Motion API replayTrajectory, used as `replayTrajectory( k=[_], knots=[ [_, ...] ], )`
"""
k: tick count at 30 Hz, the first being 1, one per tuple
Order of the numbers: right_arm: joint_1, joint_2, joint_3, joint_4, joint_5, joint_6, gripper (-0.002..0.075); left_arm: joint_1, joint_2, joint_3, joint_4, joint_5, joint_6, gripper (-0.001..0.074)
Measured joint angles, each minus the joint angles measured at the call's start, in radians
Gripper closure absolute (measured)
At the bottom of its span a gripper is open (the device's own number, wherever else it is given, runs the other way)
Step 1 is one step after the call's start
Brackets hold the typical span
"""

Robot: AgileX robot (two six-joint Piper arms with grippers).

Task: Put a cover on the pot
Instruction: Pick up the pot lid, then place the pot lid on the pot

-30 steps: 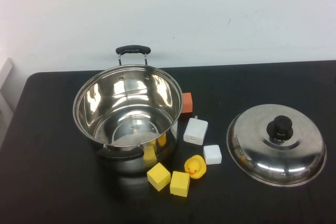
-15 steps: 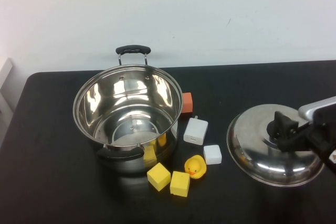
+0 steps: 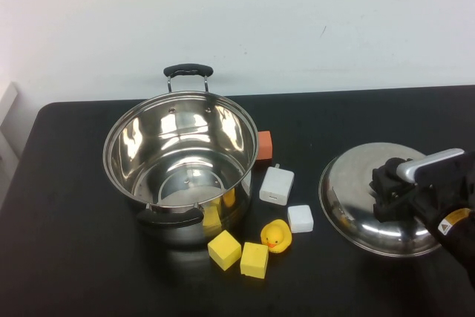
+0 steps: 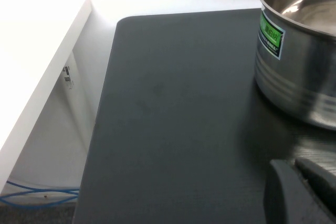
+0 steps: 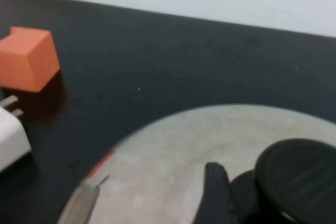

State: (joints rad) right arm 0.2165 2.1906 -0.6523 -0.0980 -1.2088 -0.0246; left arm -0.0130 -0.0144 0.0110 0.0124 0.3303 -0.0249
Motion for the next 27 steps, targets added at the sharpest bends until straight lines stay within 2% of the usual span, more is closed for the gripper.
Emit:
replayTrajectory(
  k=[2, 5, 10, 16, 18, 22, 27],
  knots=[
    [0.0, 0.011, -0.007, 0.0, -0.014, -0.005, 0.0268, 0.0, 0.0, 0.0, 0.0, 0.0, 0.0, 0.0736],
    [0.0, 0.013, -0.009, 0.0, -0.021, 0.004, 0.0379, 0.0, 0.0, 0.0, 0.0, 0.0, 0.0, 0.0736],
    [0.0, -0.039, 0.024, 0.017, 0.018, 0.011, 0.0374, 0.0, 0.0, 0.0, 0.0, 0.0, 0.0, 0.0736],
    [0.0, -0.302, 0.133, 0.058, 0.093, 0.025, 0.0374, 0.0, 0.0, 0.0, 0.0, 0.0, 0.0, 0.0736],
    [0.0, -0.413, 0.14, 0.026, 0.107, 0.06, 0.0374, 0.0, 0.0, 0.0, 0.0, 0.0, 0.0, 0.0736],
    [0.02, -0.605, 0.085, -0.144, 0.248, 0.192, 0.0374, 0.0, 0.0, 0.0, 0.0, 0.0, 0.0, 0.0736],
    [0.138, -0.653, -0.089, -0.25, 0.415, 0.245, 0.0374, 0.0, 0.0, 0.0, 0.0, 0.0, 0.0, 0.0736]
  ],
)
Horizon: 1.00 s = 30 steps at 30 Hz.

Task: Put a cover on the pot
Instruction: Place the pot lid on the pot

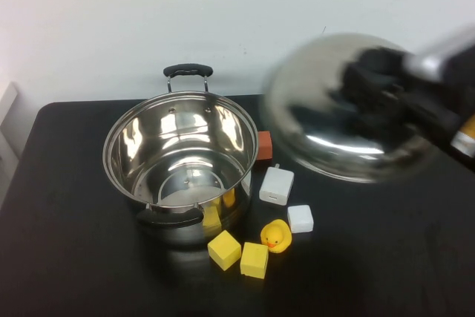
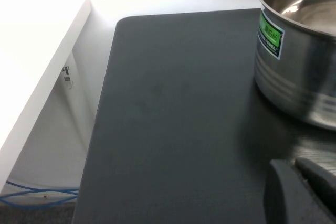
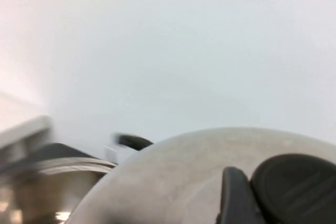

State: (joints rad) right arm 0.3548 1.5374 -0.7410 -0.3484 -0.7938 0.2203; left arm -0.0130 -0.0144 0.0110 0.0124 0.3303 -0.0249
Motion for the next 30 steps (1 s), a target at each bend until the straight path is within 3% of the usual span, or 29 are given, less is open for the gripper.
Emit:
replayTrajectory(
  k=[9, 15, 20, 30],
  knots=[
    [0.245, 0.252, -0.401, -0.005, 0.215, -0.006, 0.0375, 0.0, 0.0, 0.0, 0.0, 0.0, 0.0, 0.0736],
    [0.338, 0.423, -0.584, 0.167, 0.277, -0.164, 0.0375, 0.0, 0.0, 0.0, 0.0, 0.0, 0.0, 0.0736],
    [0.391, 0.505, -0.676, 0.31, 0.309, -0.333, 0.0375, 0.0, 0.0, 0.0, -0.001, 0.0, 0.0, 0.0736],
    [0.419, 0.615, -0.775, 0.384, 0.355, -0.361, 0.0375, 0.0, 0.0, 0.0, -0.002, 0.0, 0.0, 0.0737]
  ],
)
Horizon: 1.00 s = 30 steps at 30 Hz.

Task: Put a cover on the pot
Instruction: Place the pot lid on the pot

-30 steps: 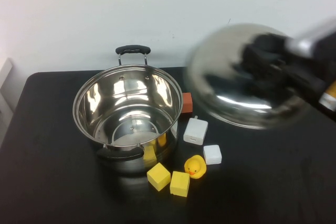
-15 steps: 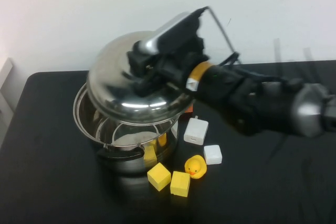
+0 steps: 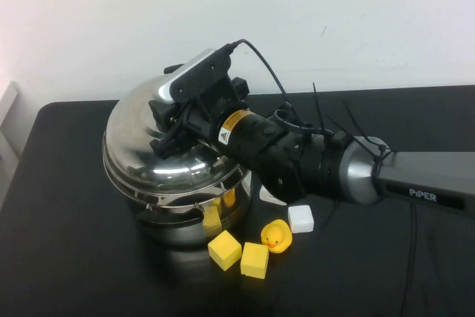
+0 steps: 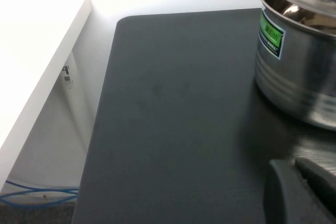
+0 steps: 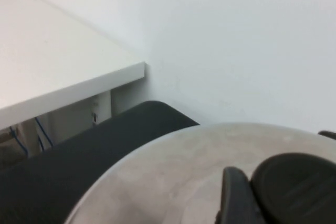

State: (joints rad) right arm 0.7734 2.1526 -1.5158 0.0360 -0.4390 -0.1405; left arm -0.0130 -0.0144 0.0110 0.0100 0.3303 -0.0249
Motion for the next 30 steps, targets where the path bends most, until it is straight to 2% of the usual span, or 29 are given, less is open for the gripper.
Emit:
replayTrajectory(
  k=[30],
  knots=[
    [-0.003, 0.036, -0.023, 0.024, 0.072, 0.011, 0.0375, 0.0, 0.0, 0.0, -0.001, 0.0, 0.0, 0.0737]
  ],
)
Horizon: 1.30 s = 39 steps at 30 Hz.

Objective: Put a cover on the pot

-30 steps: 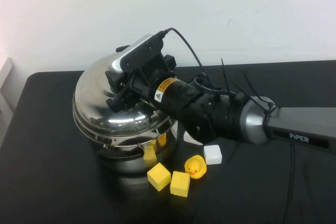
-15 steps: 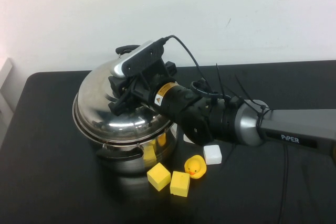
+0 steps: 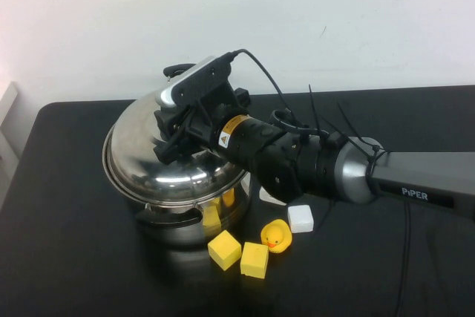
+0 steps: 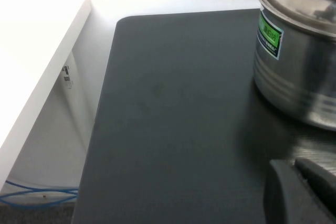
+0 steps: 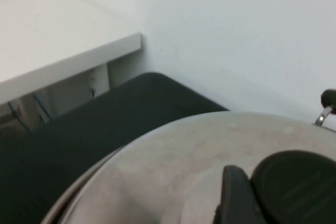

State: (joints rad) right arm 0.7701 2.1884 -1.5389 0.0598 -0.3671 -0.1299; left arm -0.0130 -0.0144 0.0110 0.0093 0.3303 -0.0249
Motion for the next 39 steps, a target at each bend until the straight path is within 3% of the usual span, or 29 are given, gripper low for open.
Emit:
replayTrajectory(
  k=[20, 26, 31, 34, 39],
  knots=[
    [0.0, -0.005, 0.0, 0.001, 0.034, 0.008, 0.037, 0.0, 0.0, 0.0, 0.0, 0.0, 0.0, 0.0737],
    [0.0, -0.008, 0.0, 0.006, 0.022, 0.008, 0.017, 0.0, 0.0, 0.0, 0.0, 0.0, 0.0, 0.0737],
    [0.0, -0.104, 0.019, -0.026, 0.05, 0.008, 0.0142, 0.0, 0.0, 0.0, 0.0, 0.0, 0.0, 0.0737],
    [0.0, -0.238, 0.083, -0.073, 0.051, 0.015, 0.0212, 0.0, 0.0, 0.0, 0.0, 0.0, 0.0, 0.0736],
    [0.006, -0.532, 0.294, -0.152, 0.051, 0.072, 0.0527, 0.0, 0.0, 0.0, 0.0, 0.0, 0.0, 0.0736]
  ],
)
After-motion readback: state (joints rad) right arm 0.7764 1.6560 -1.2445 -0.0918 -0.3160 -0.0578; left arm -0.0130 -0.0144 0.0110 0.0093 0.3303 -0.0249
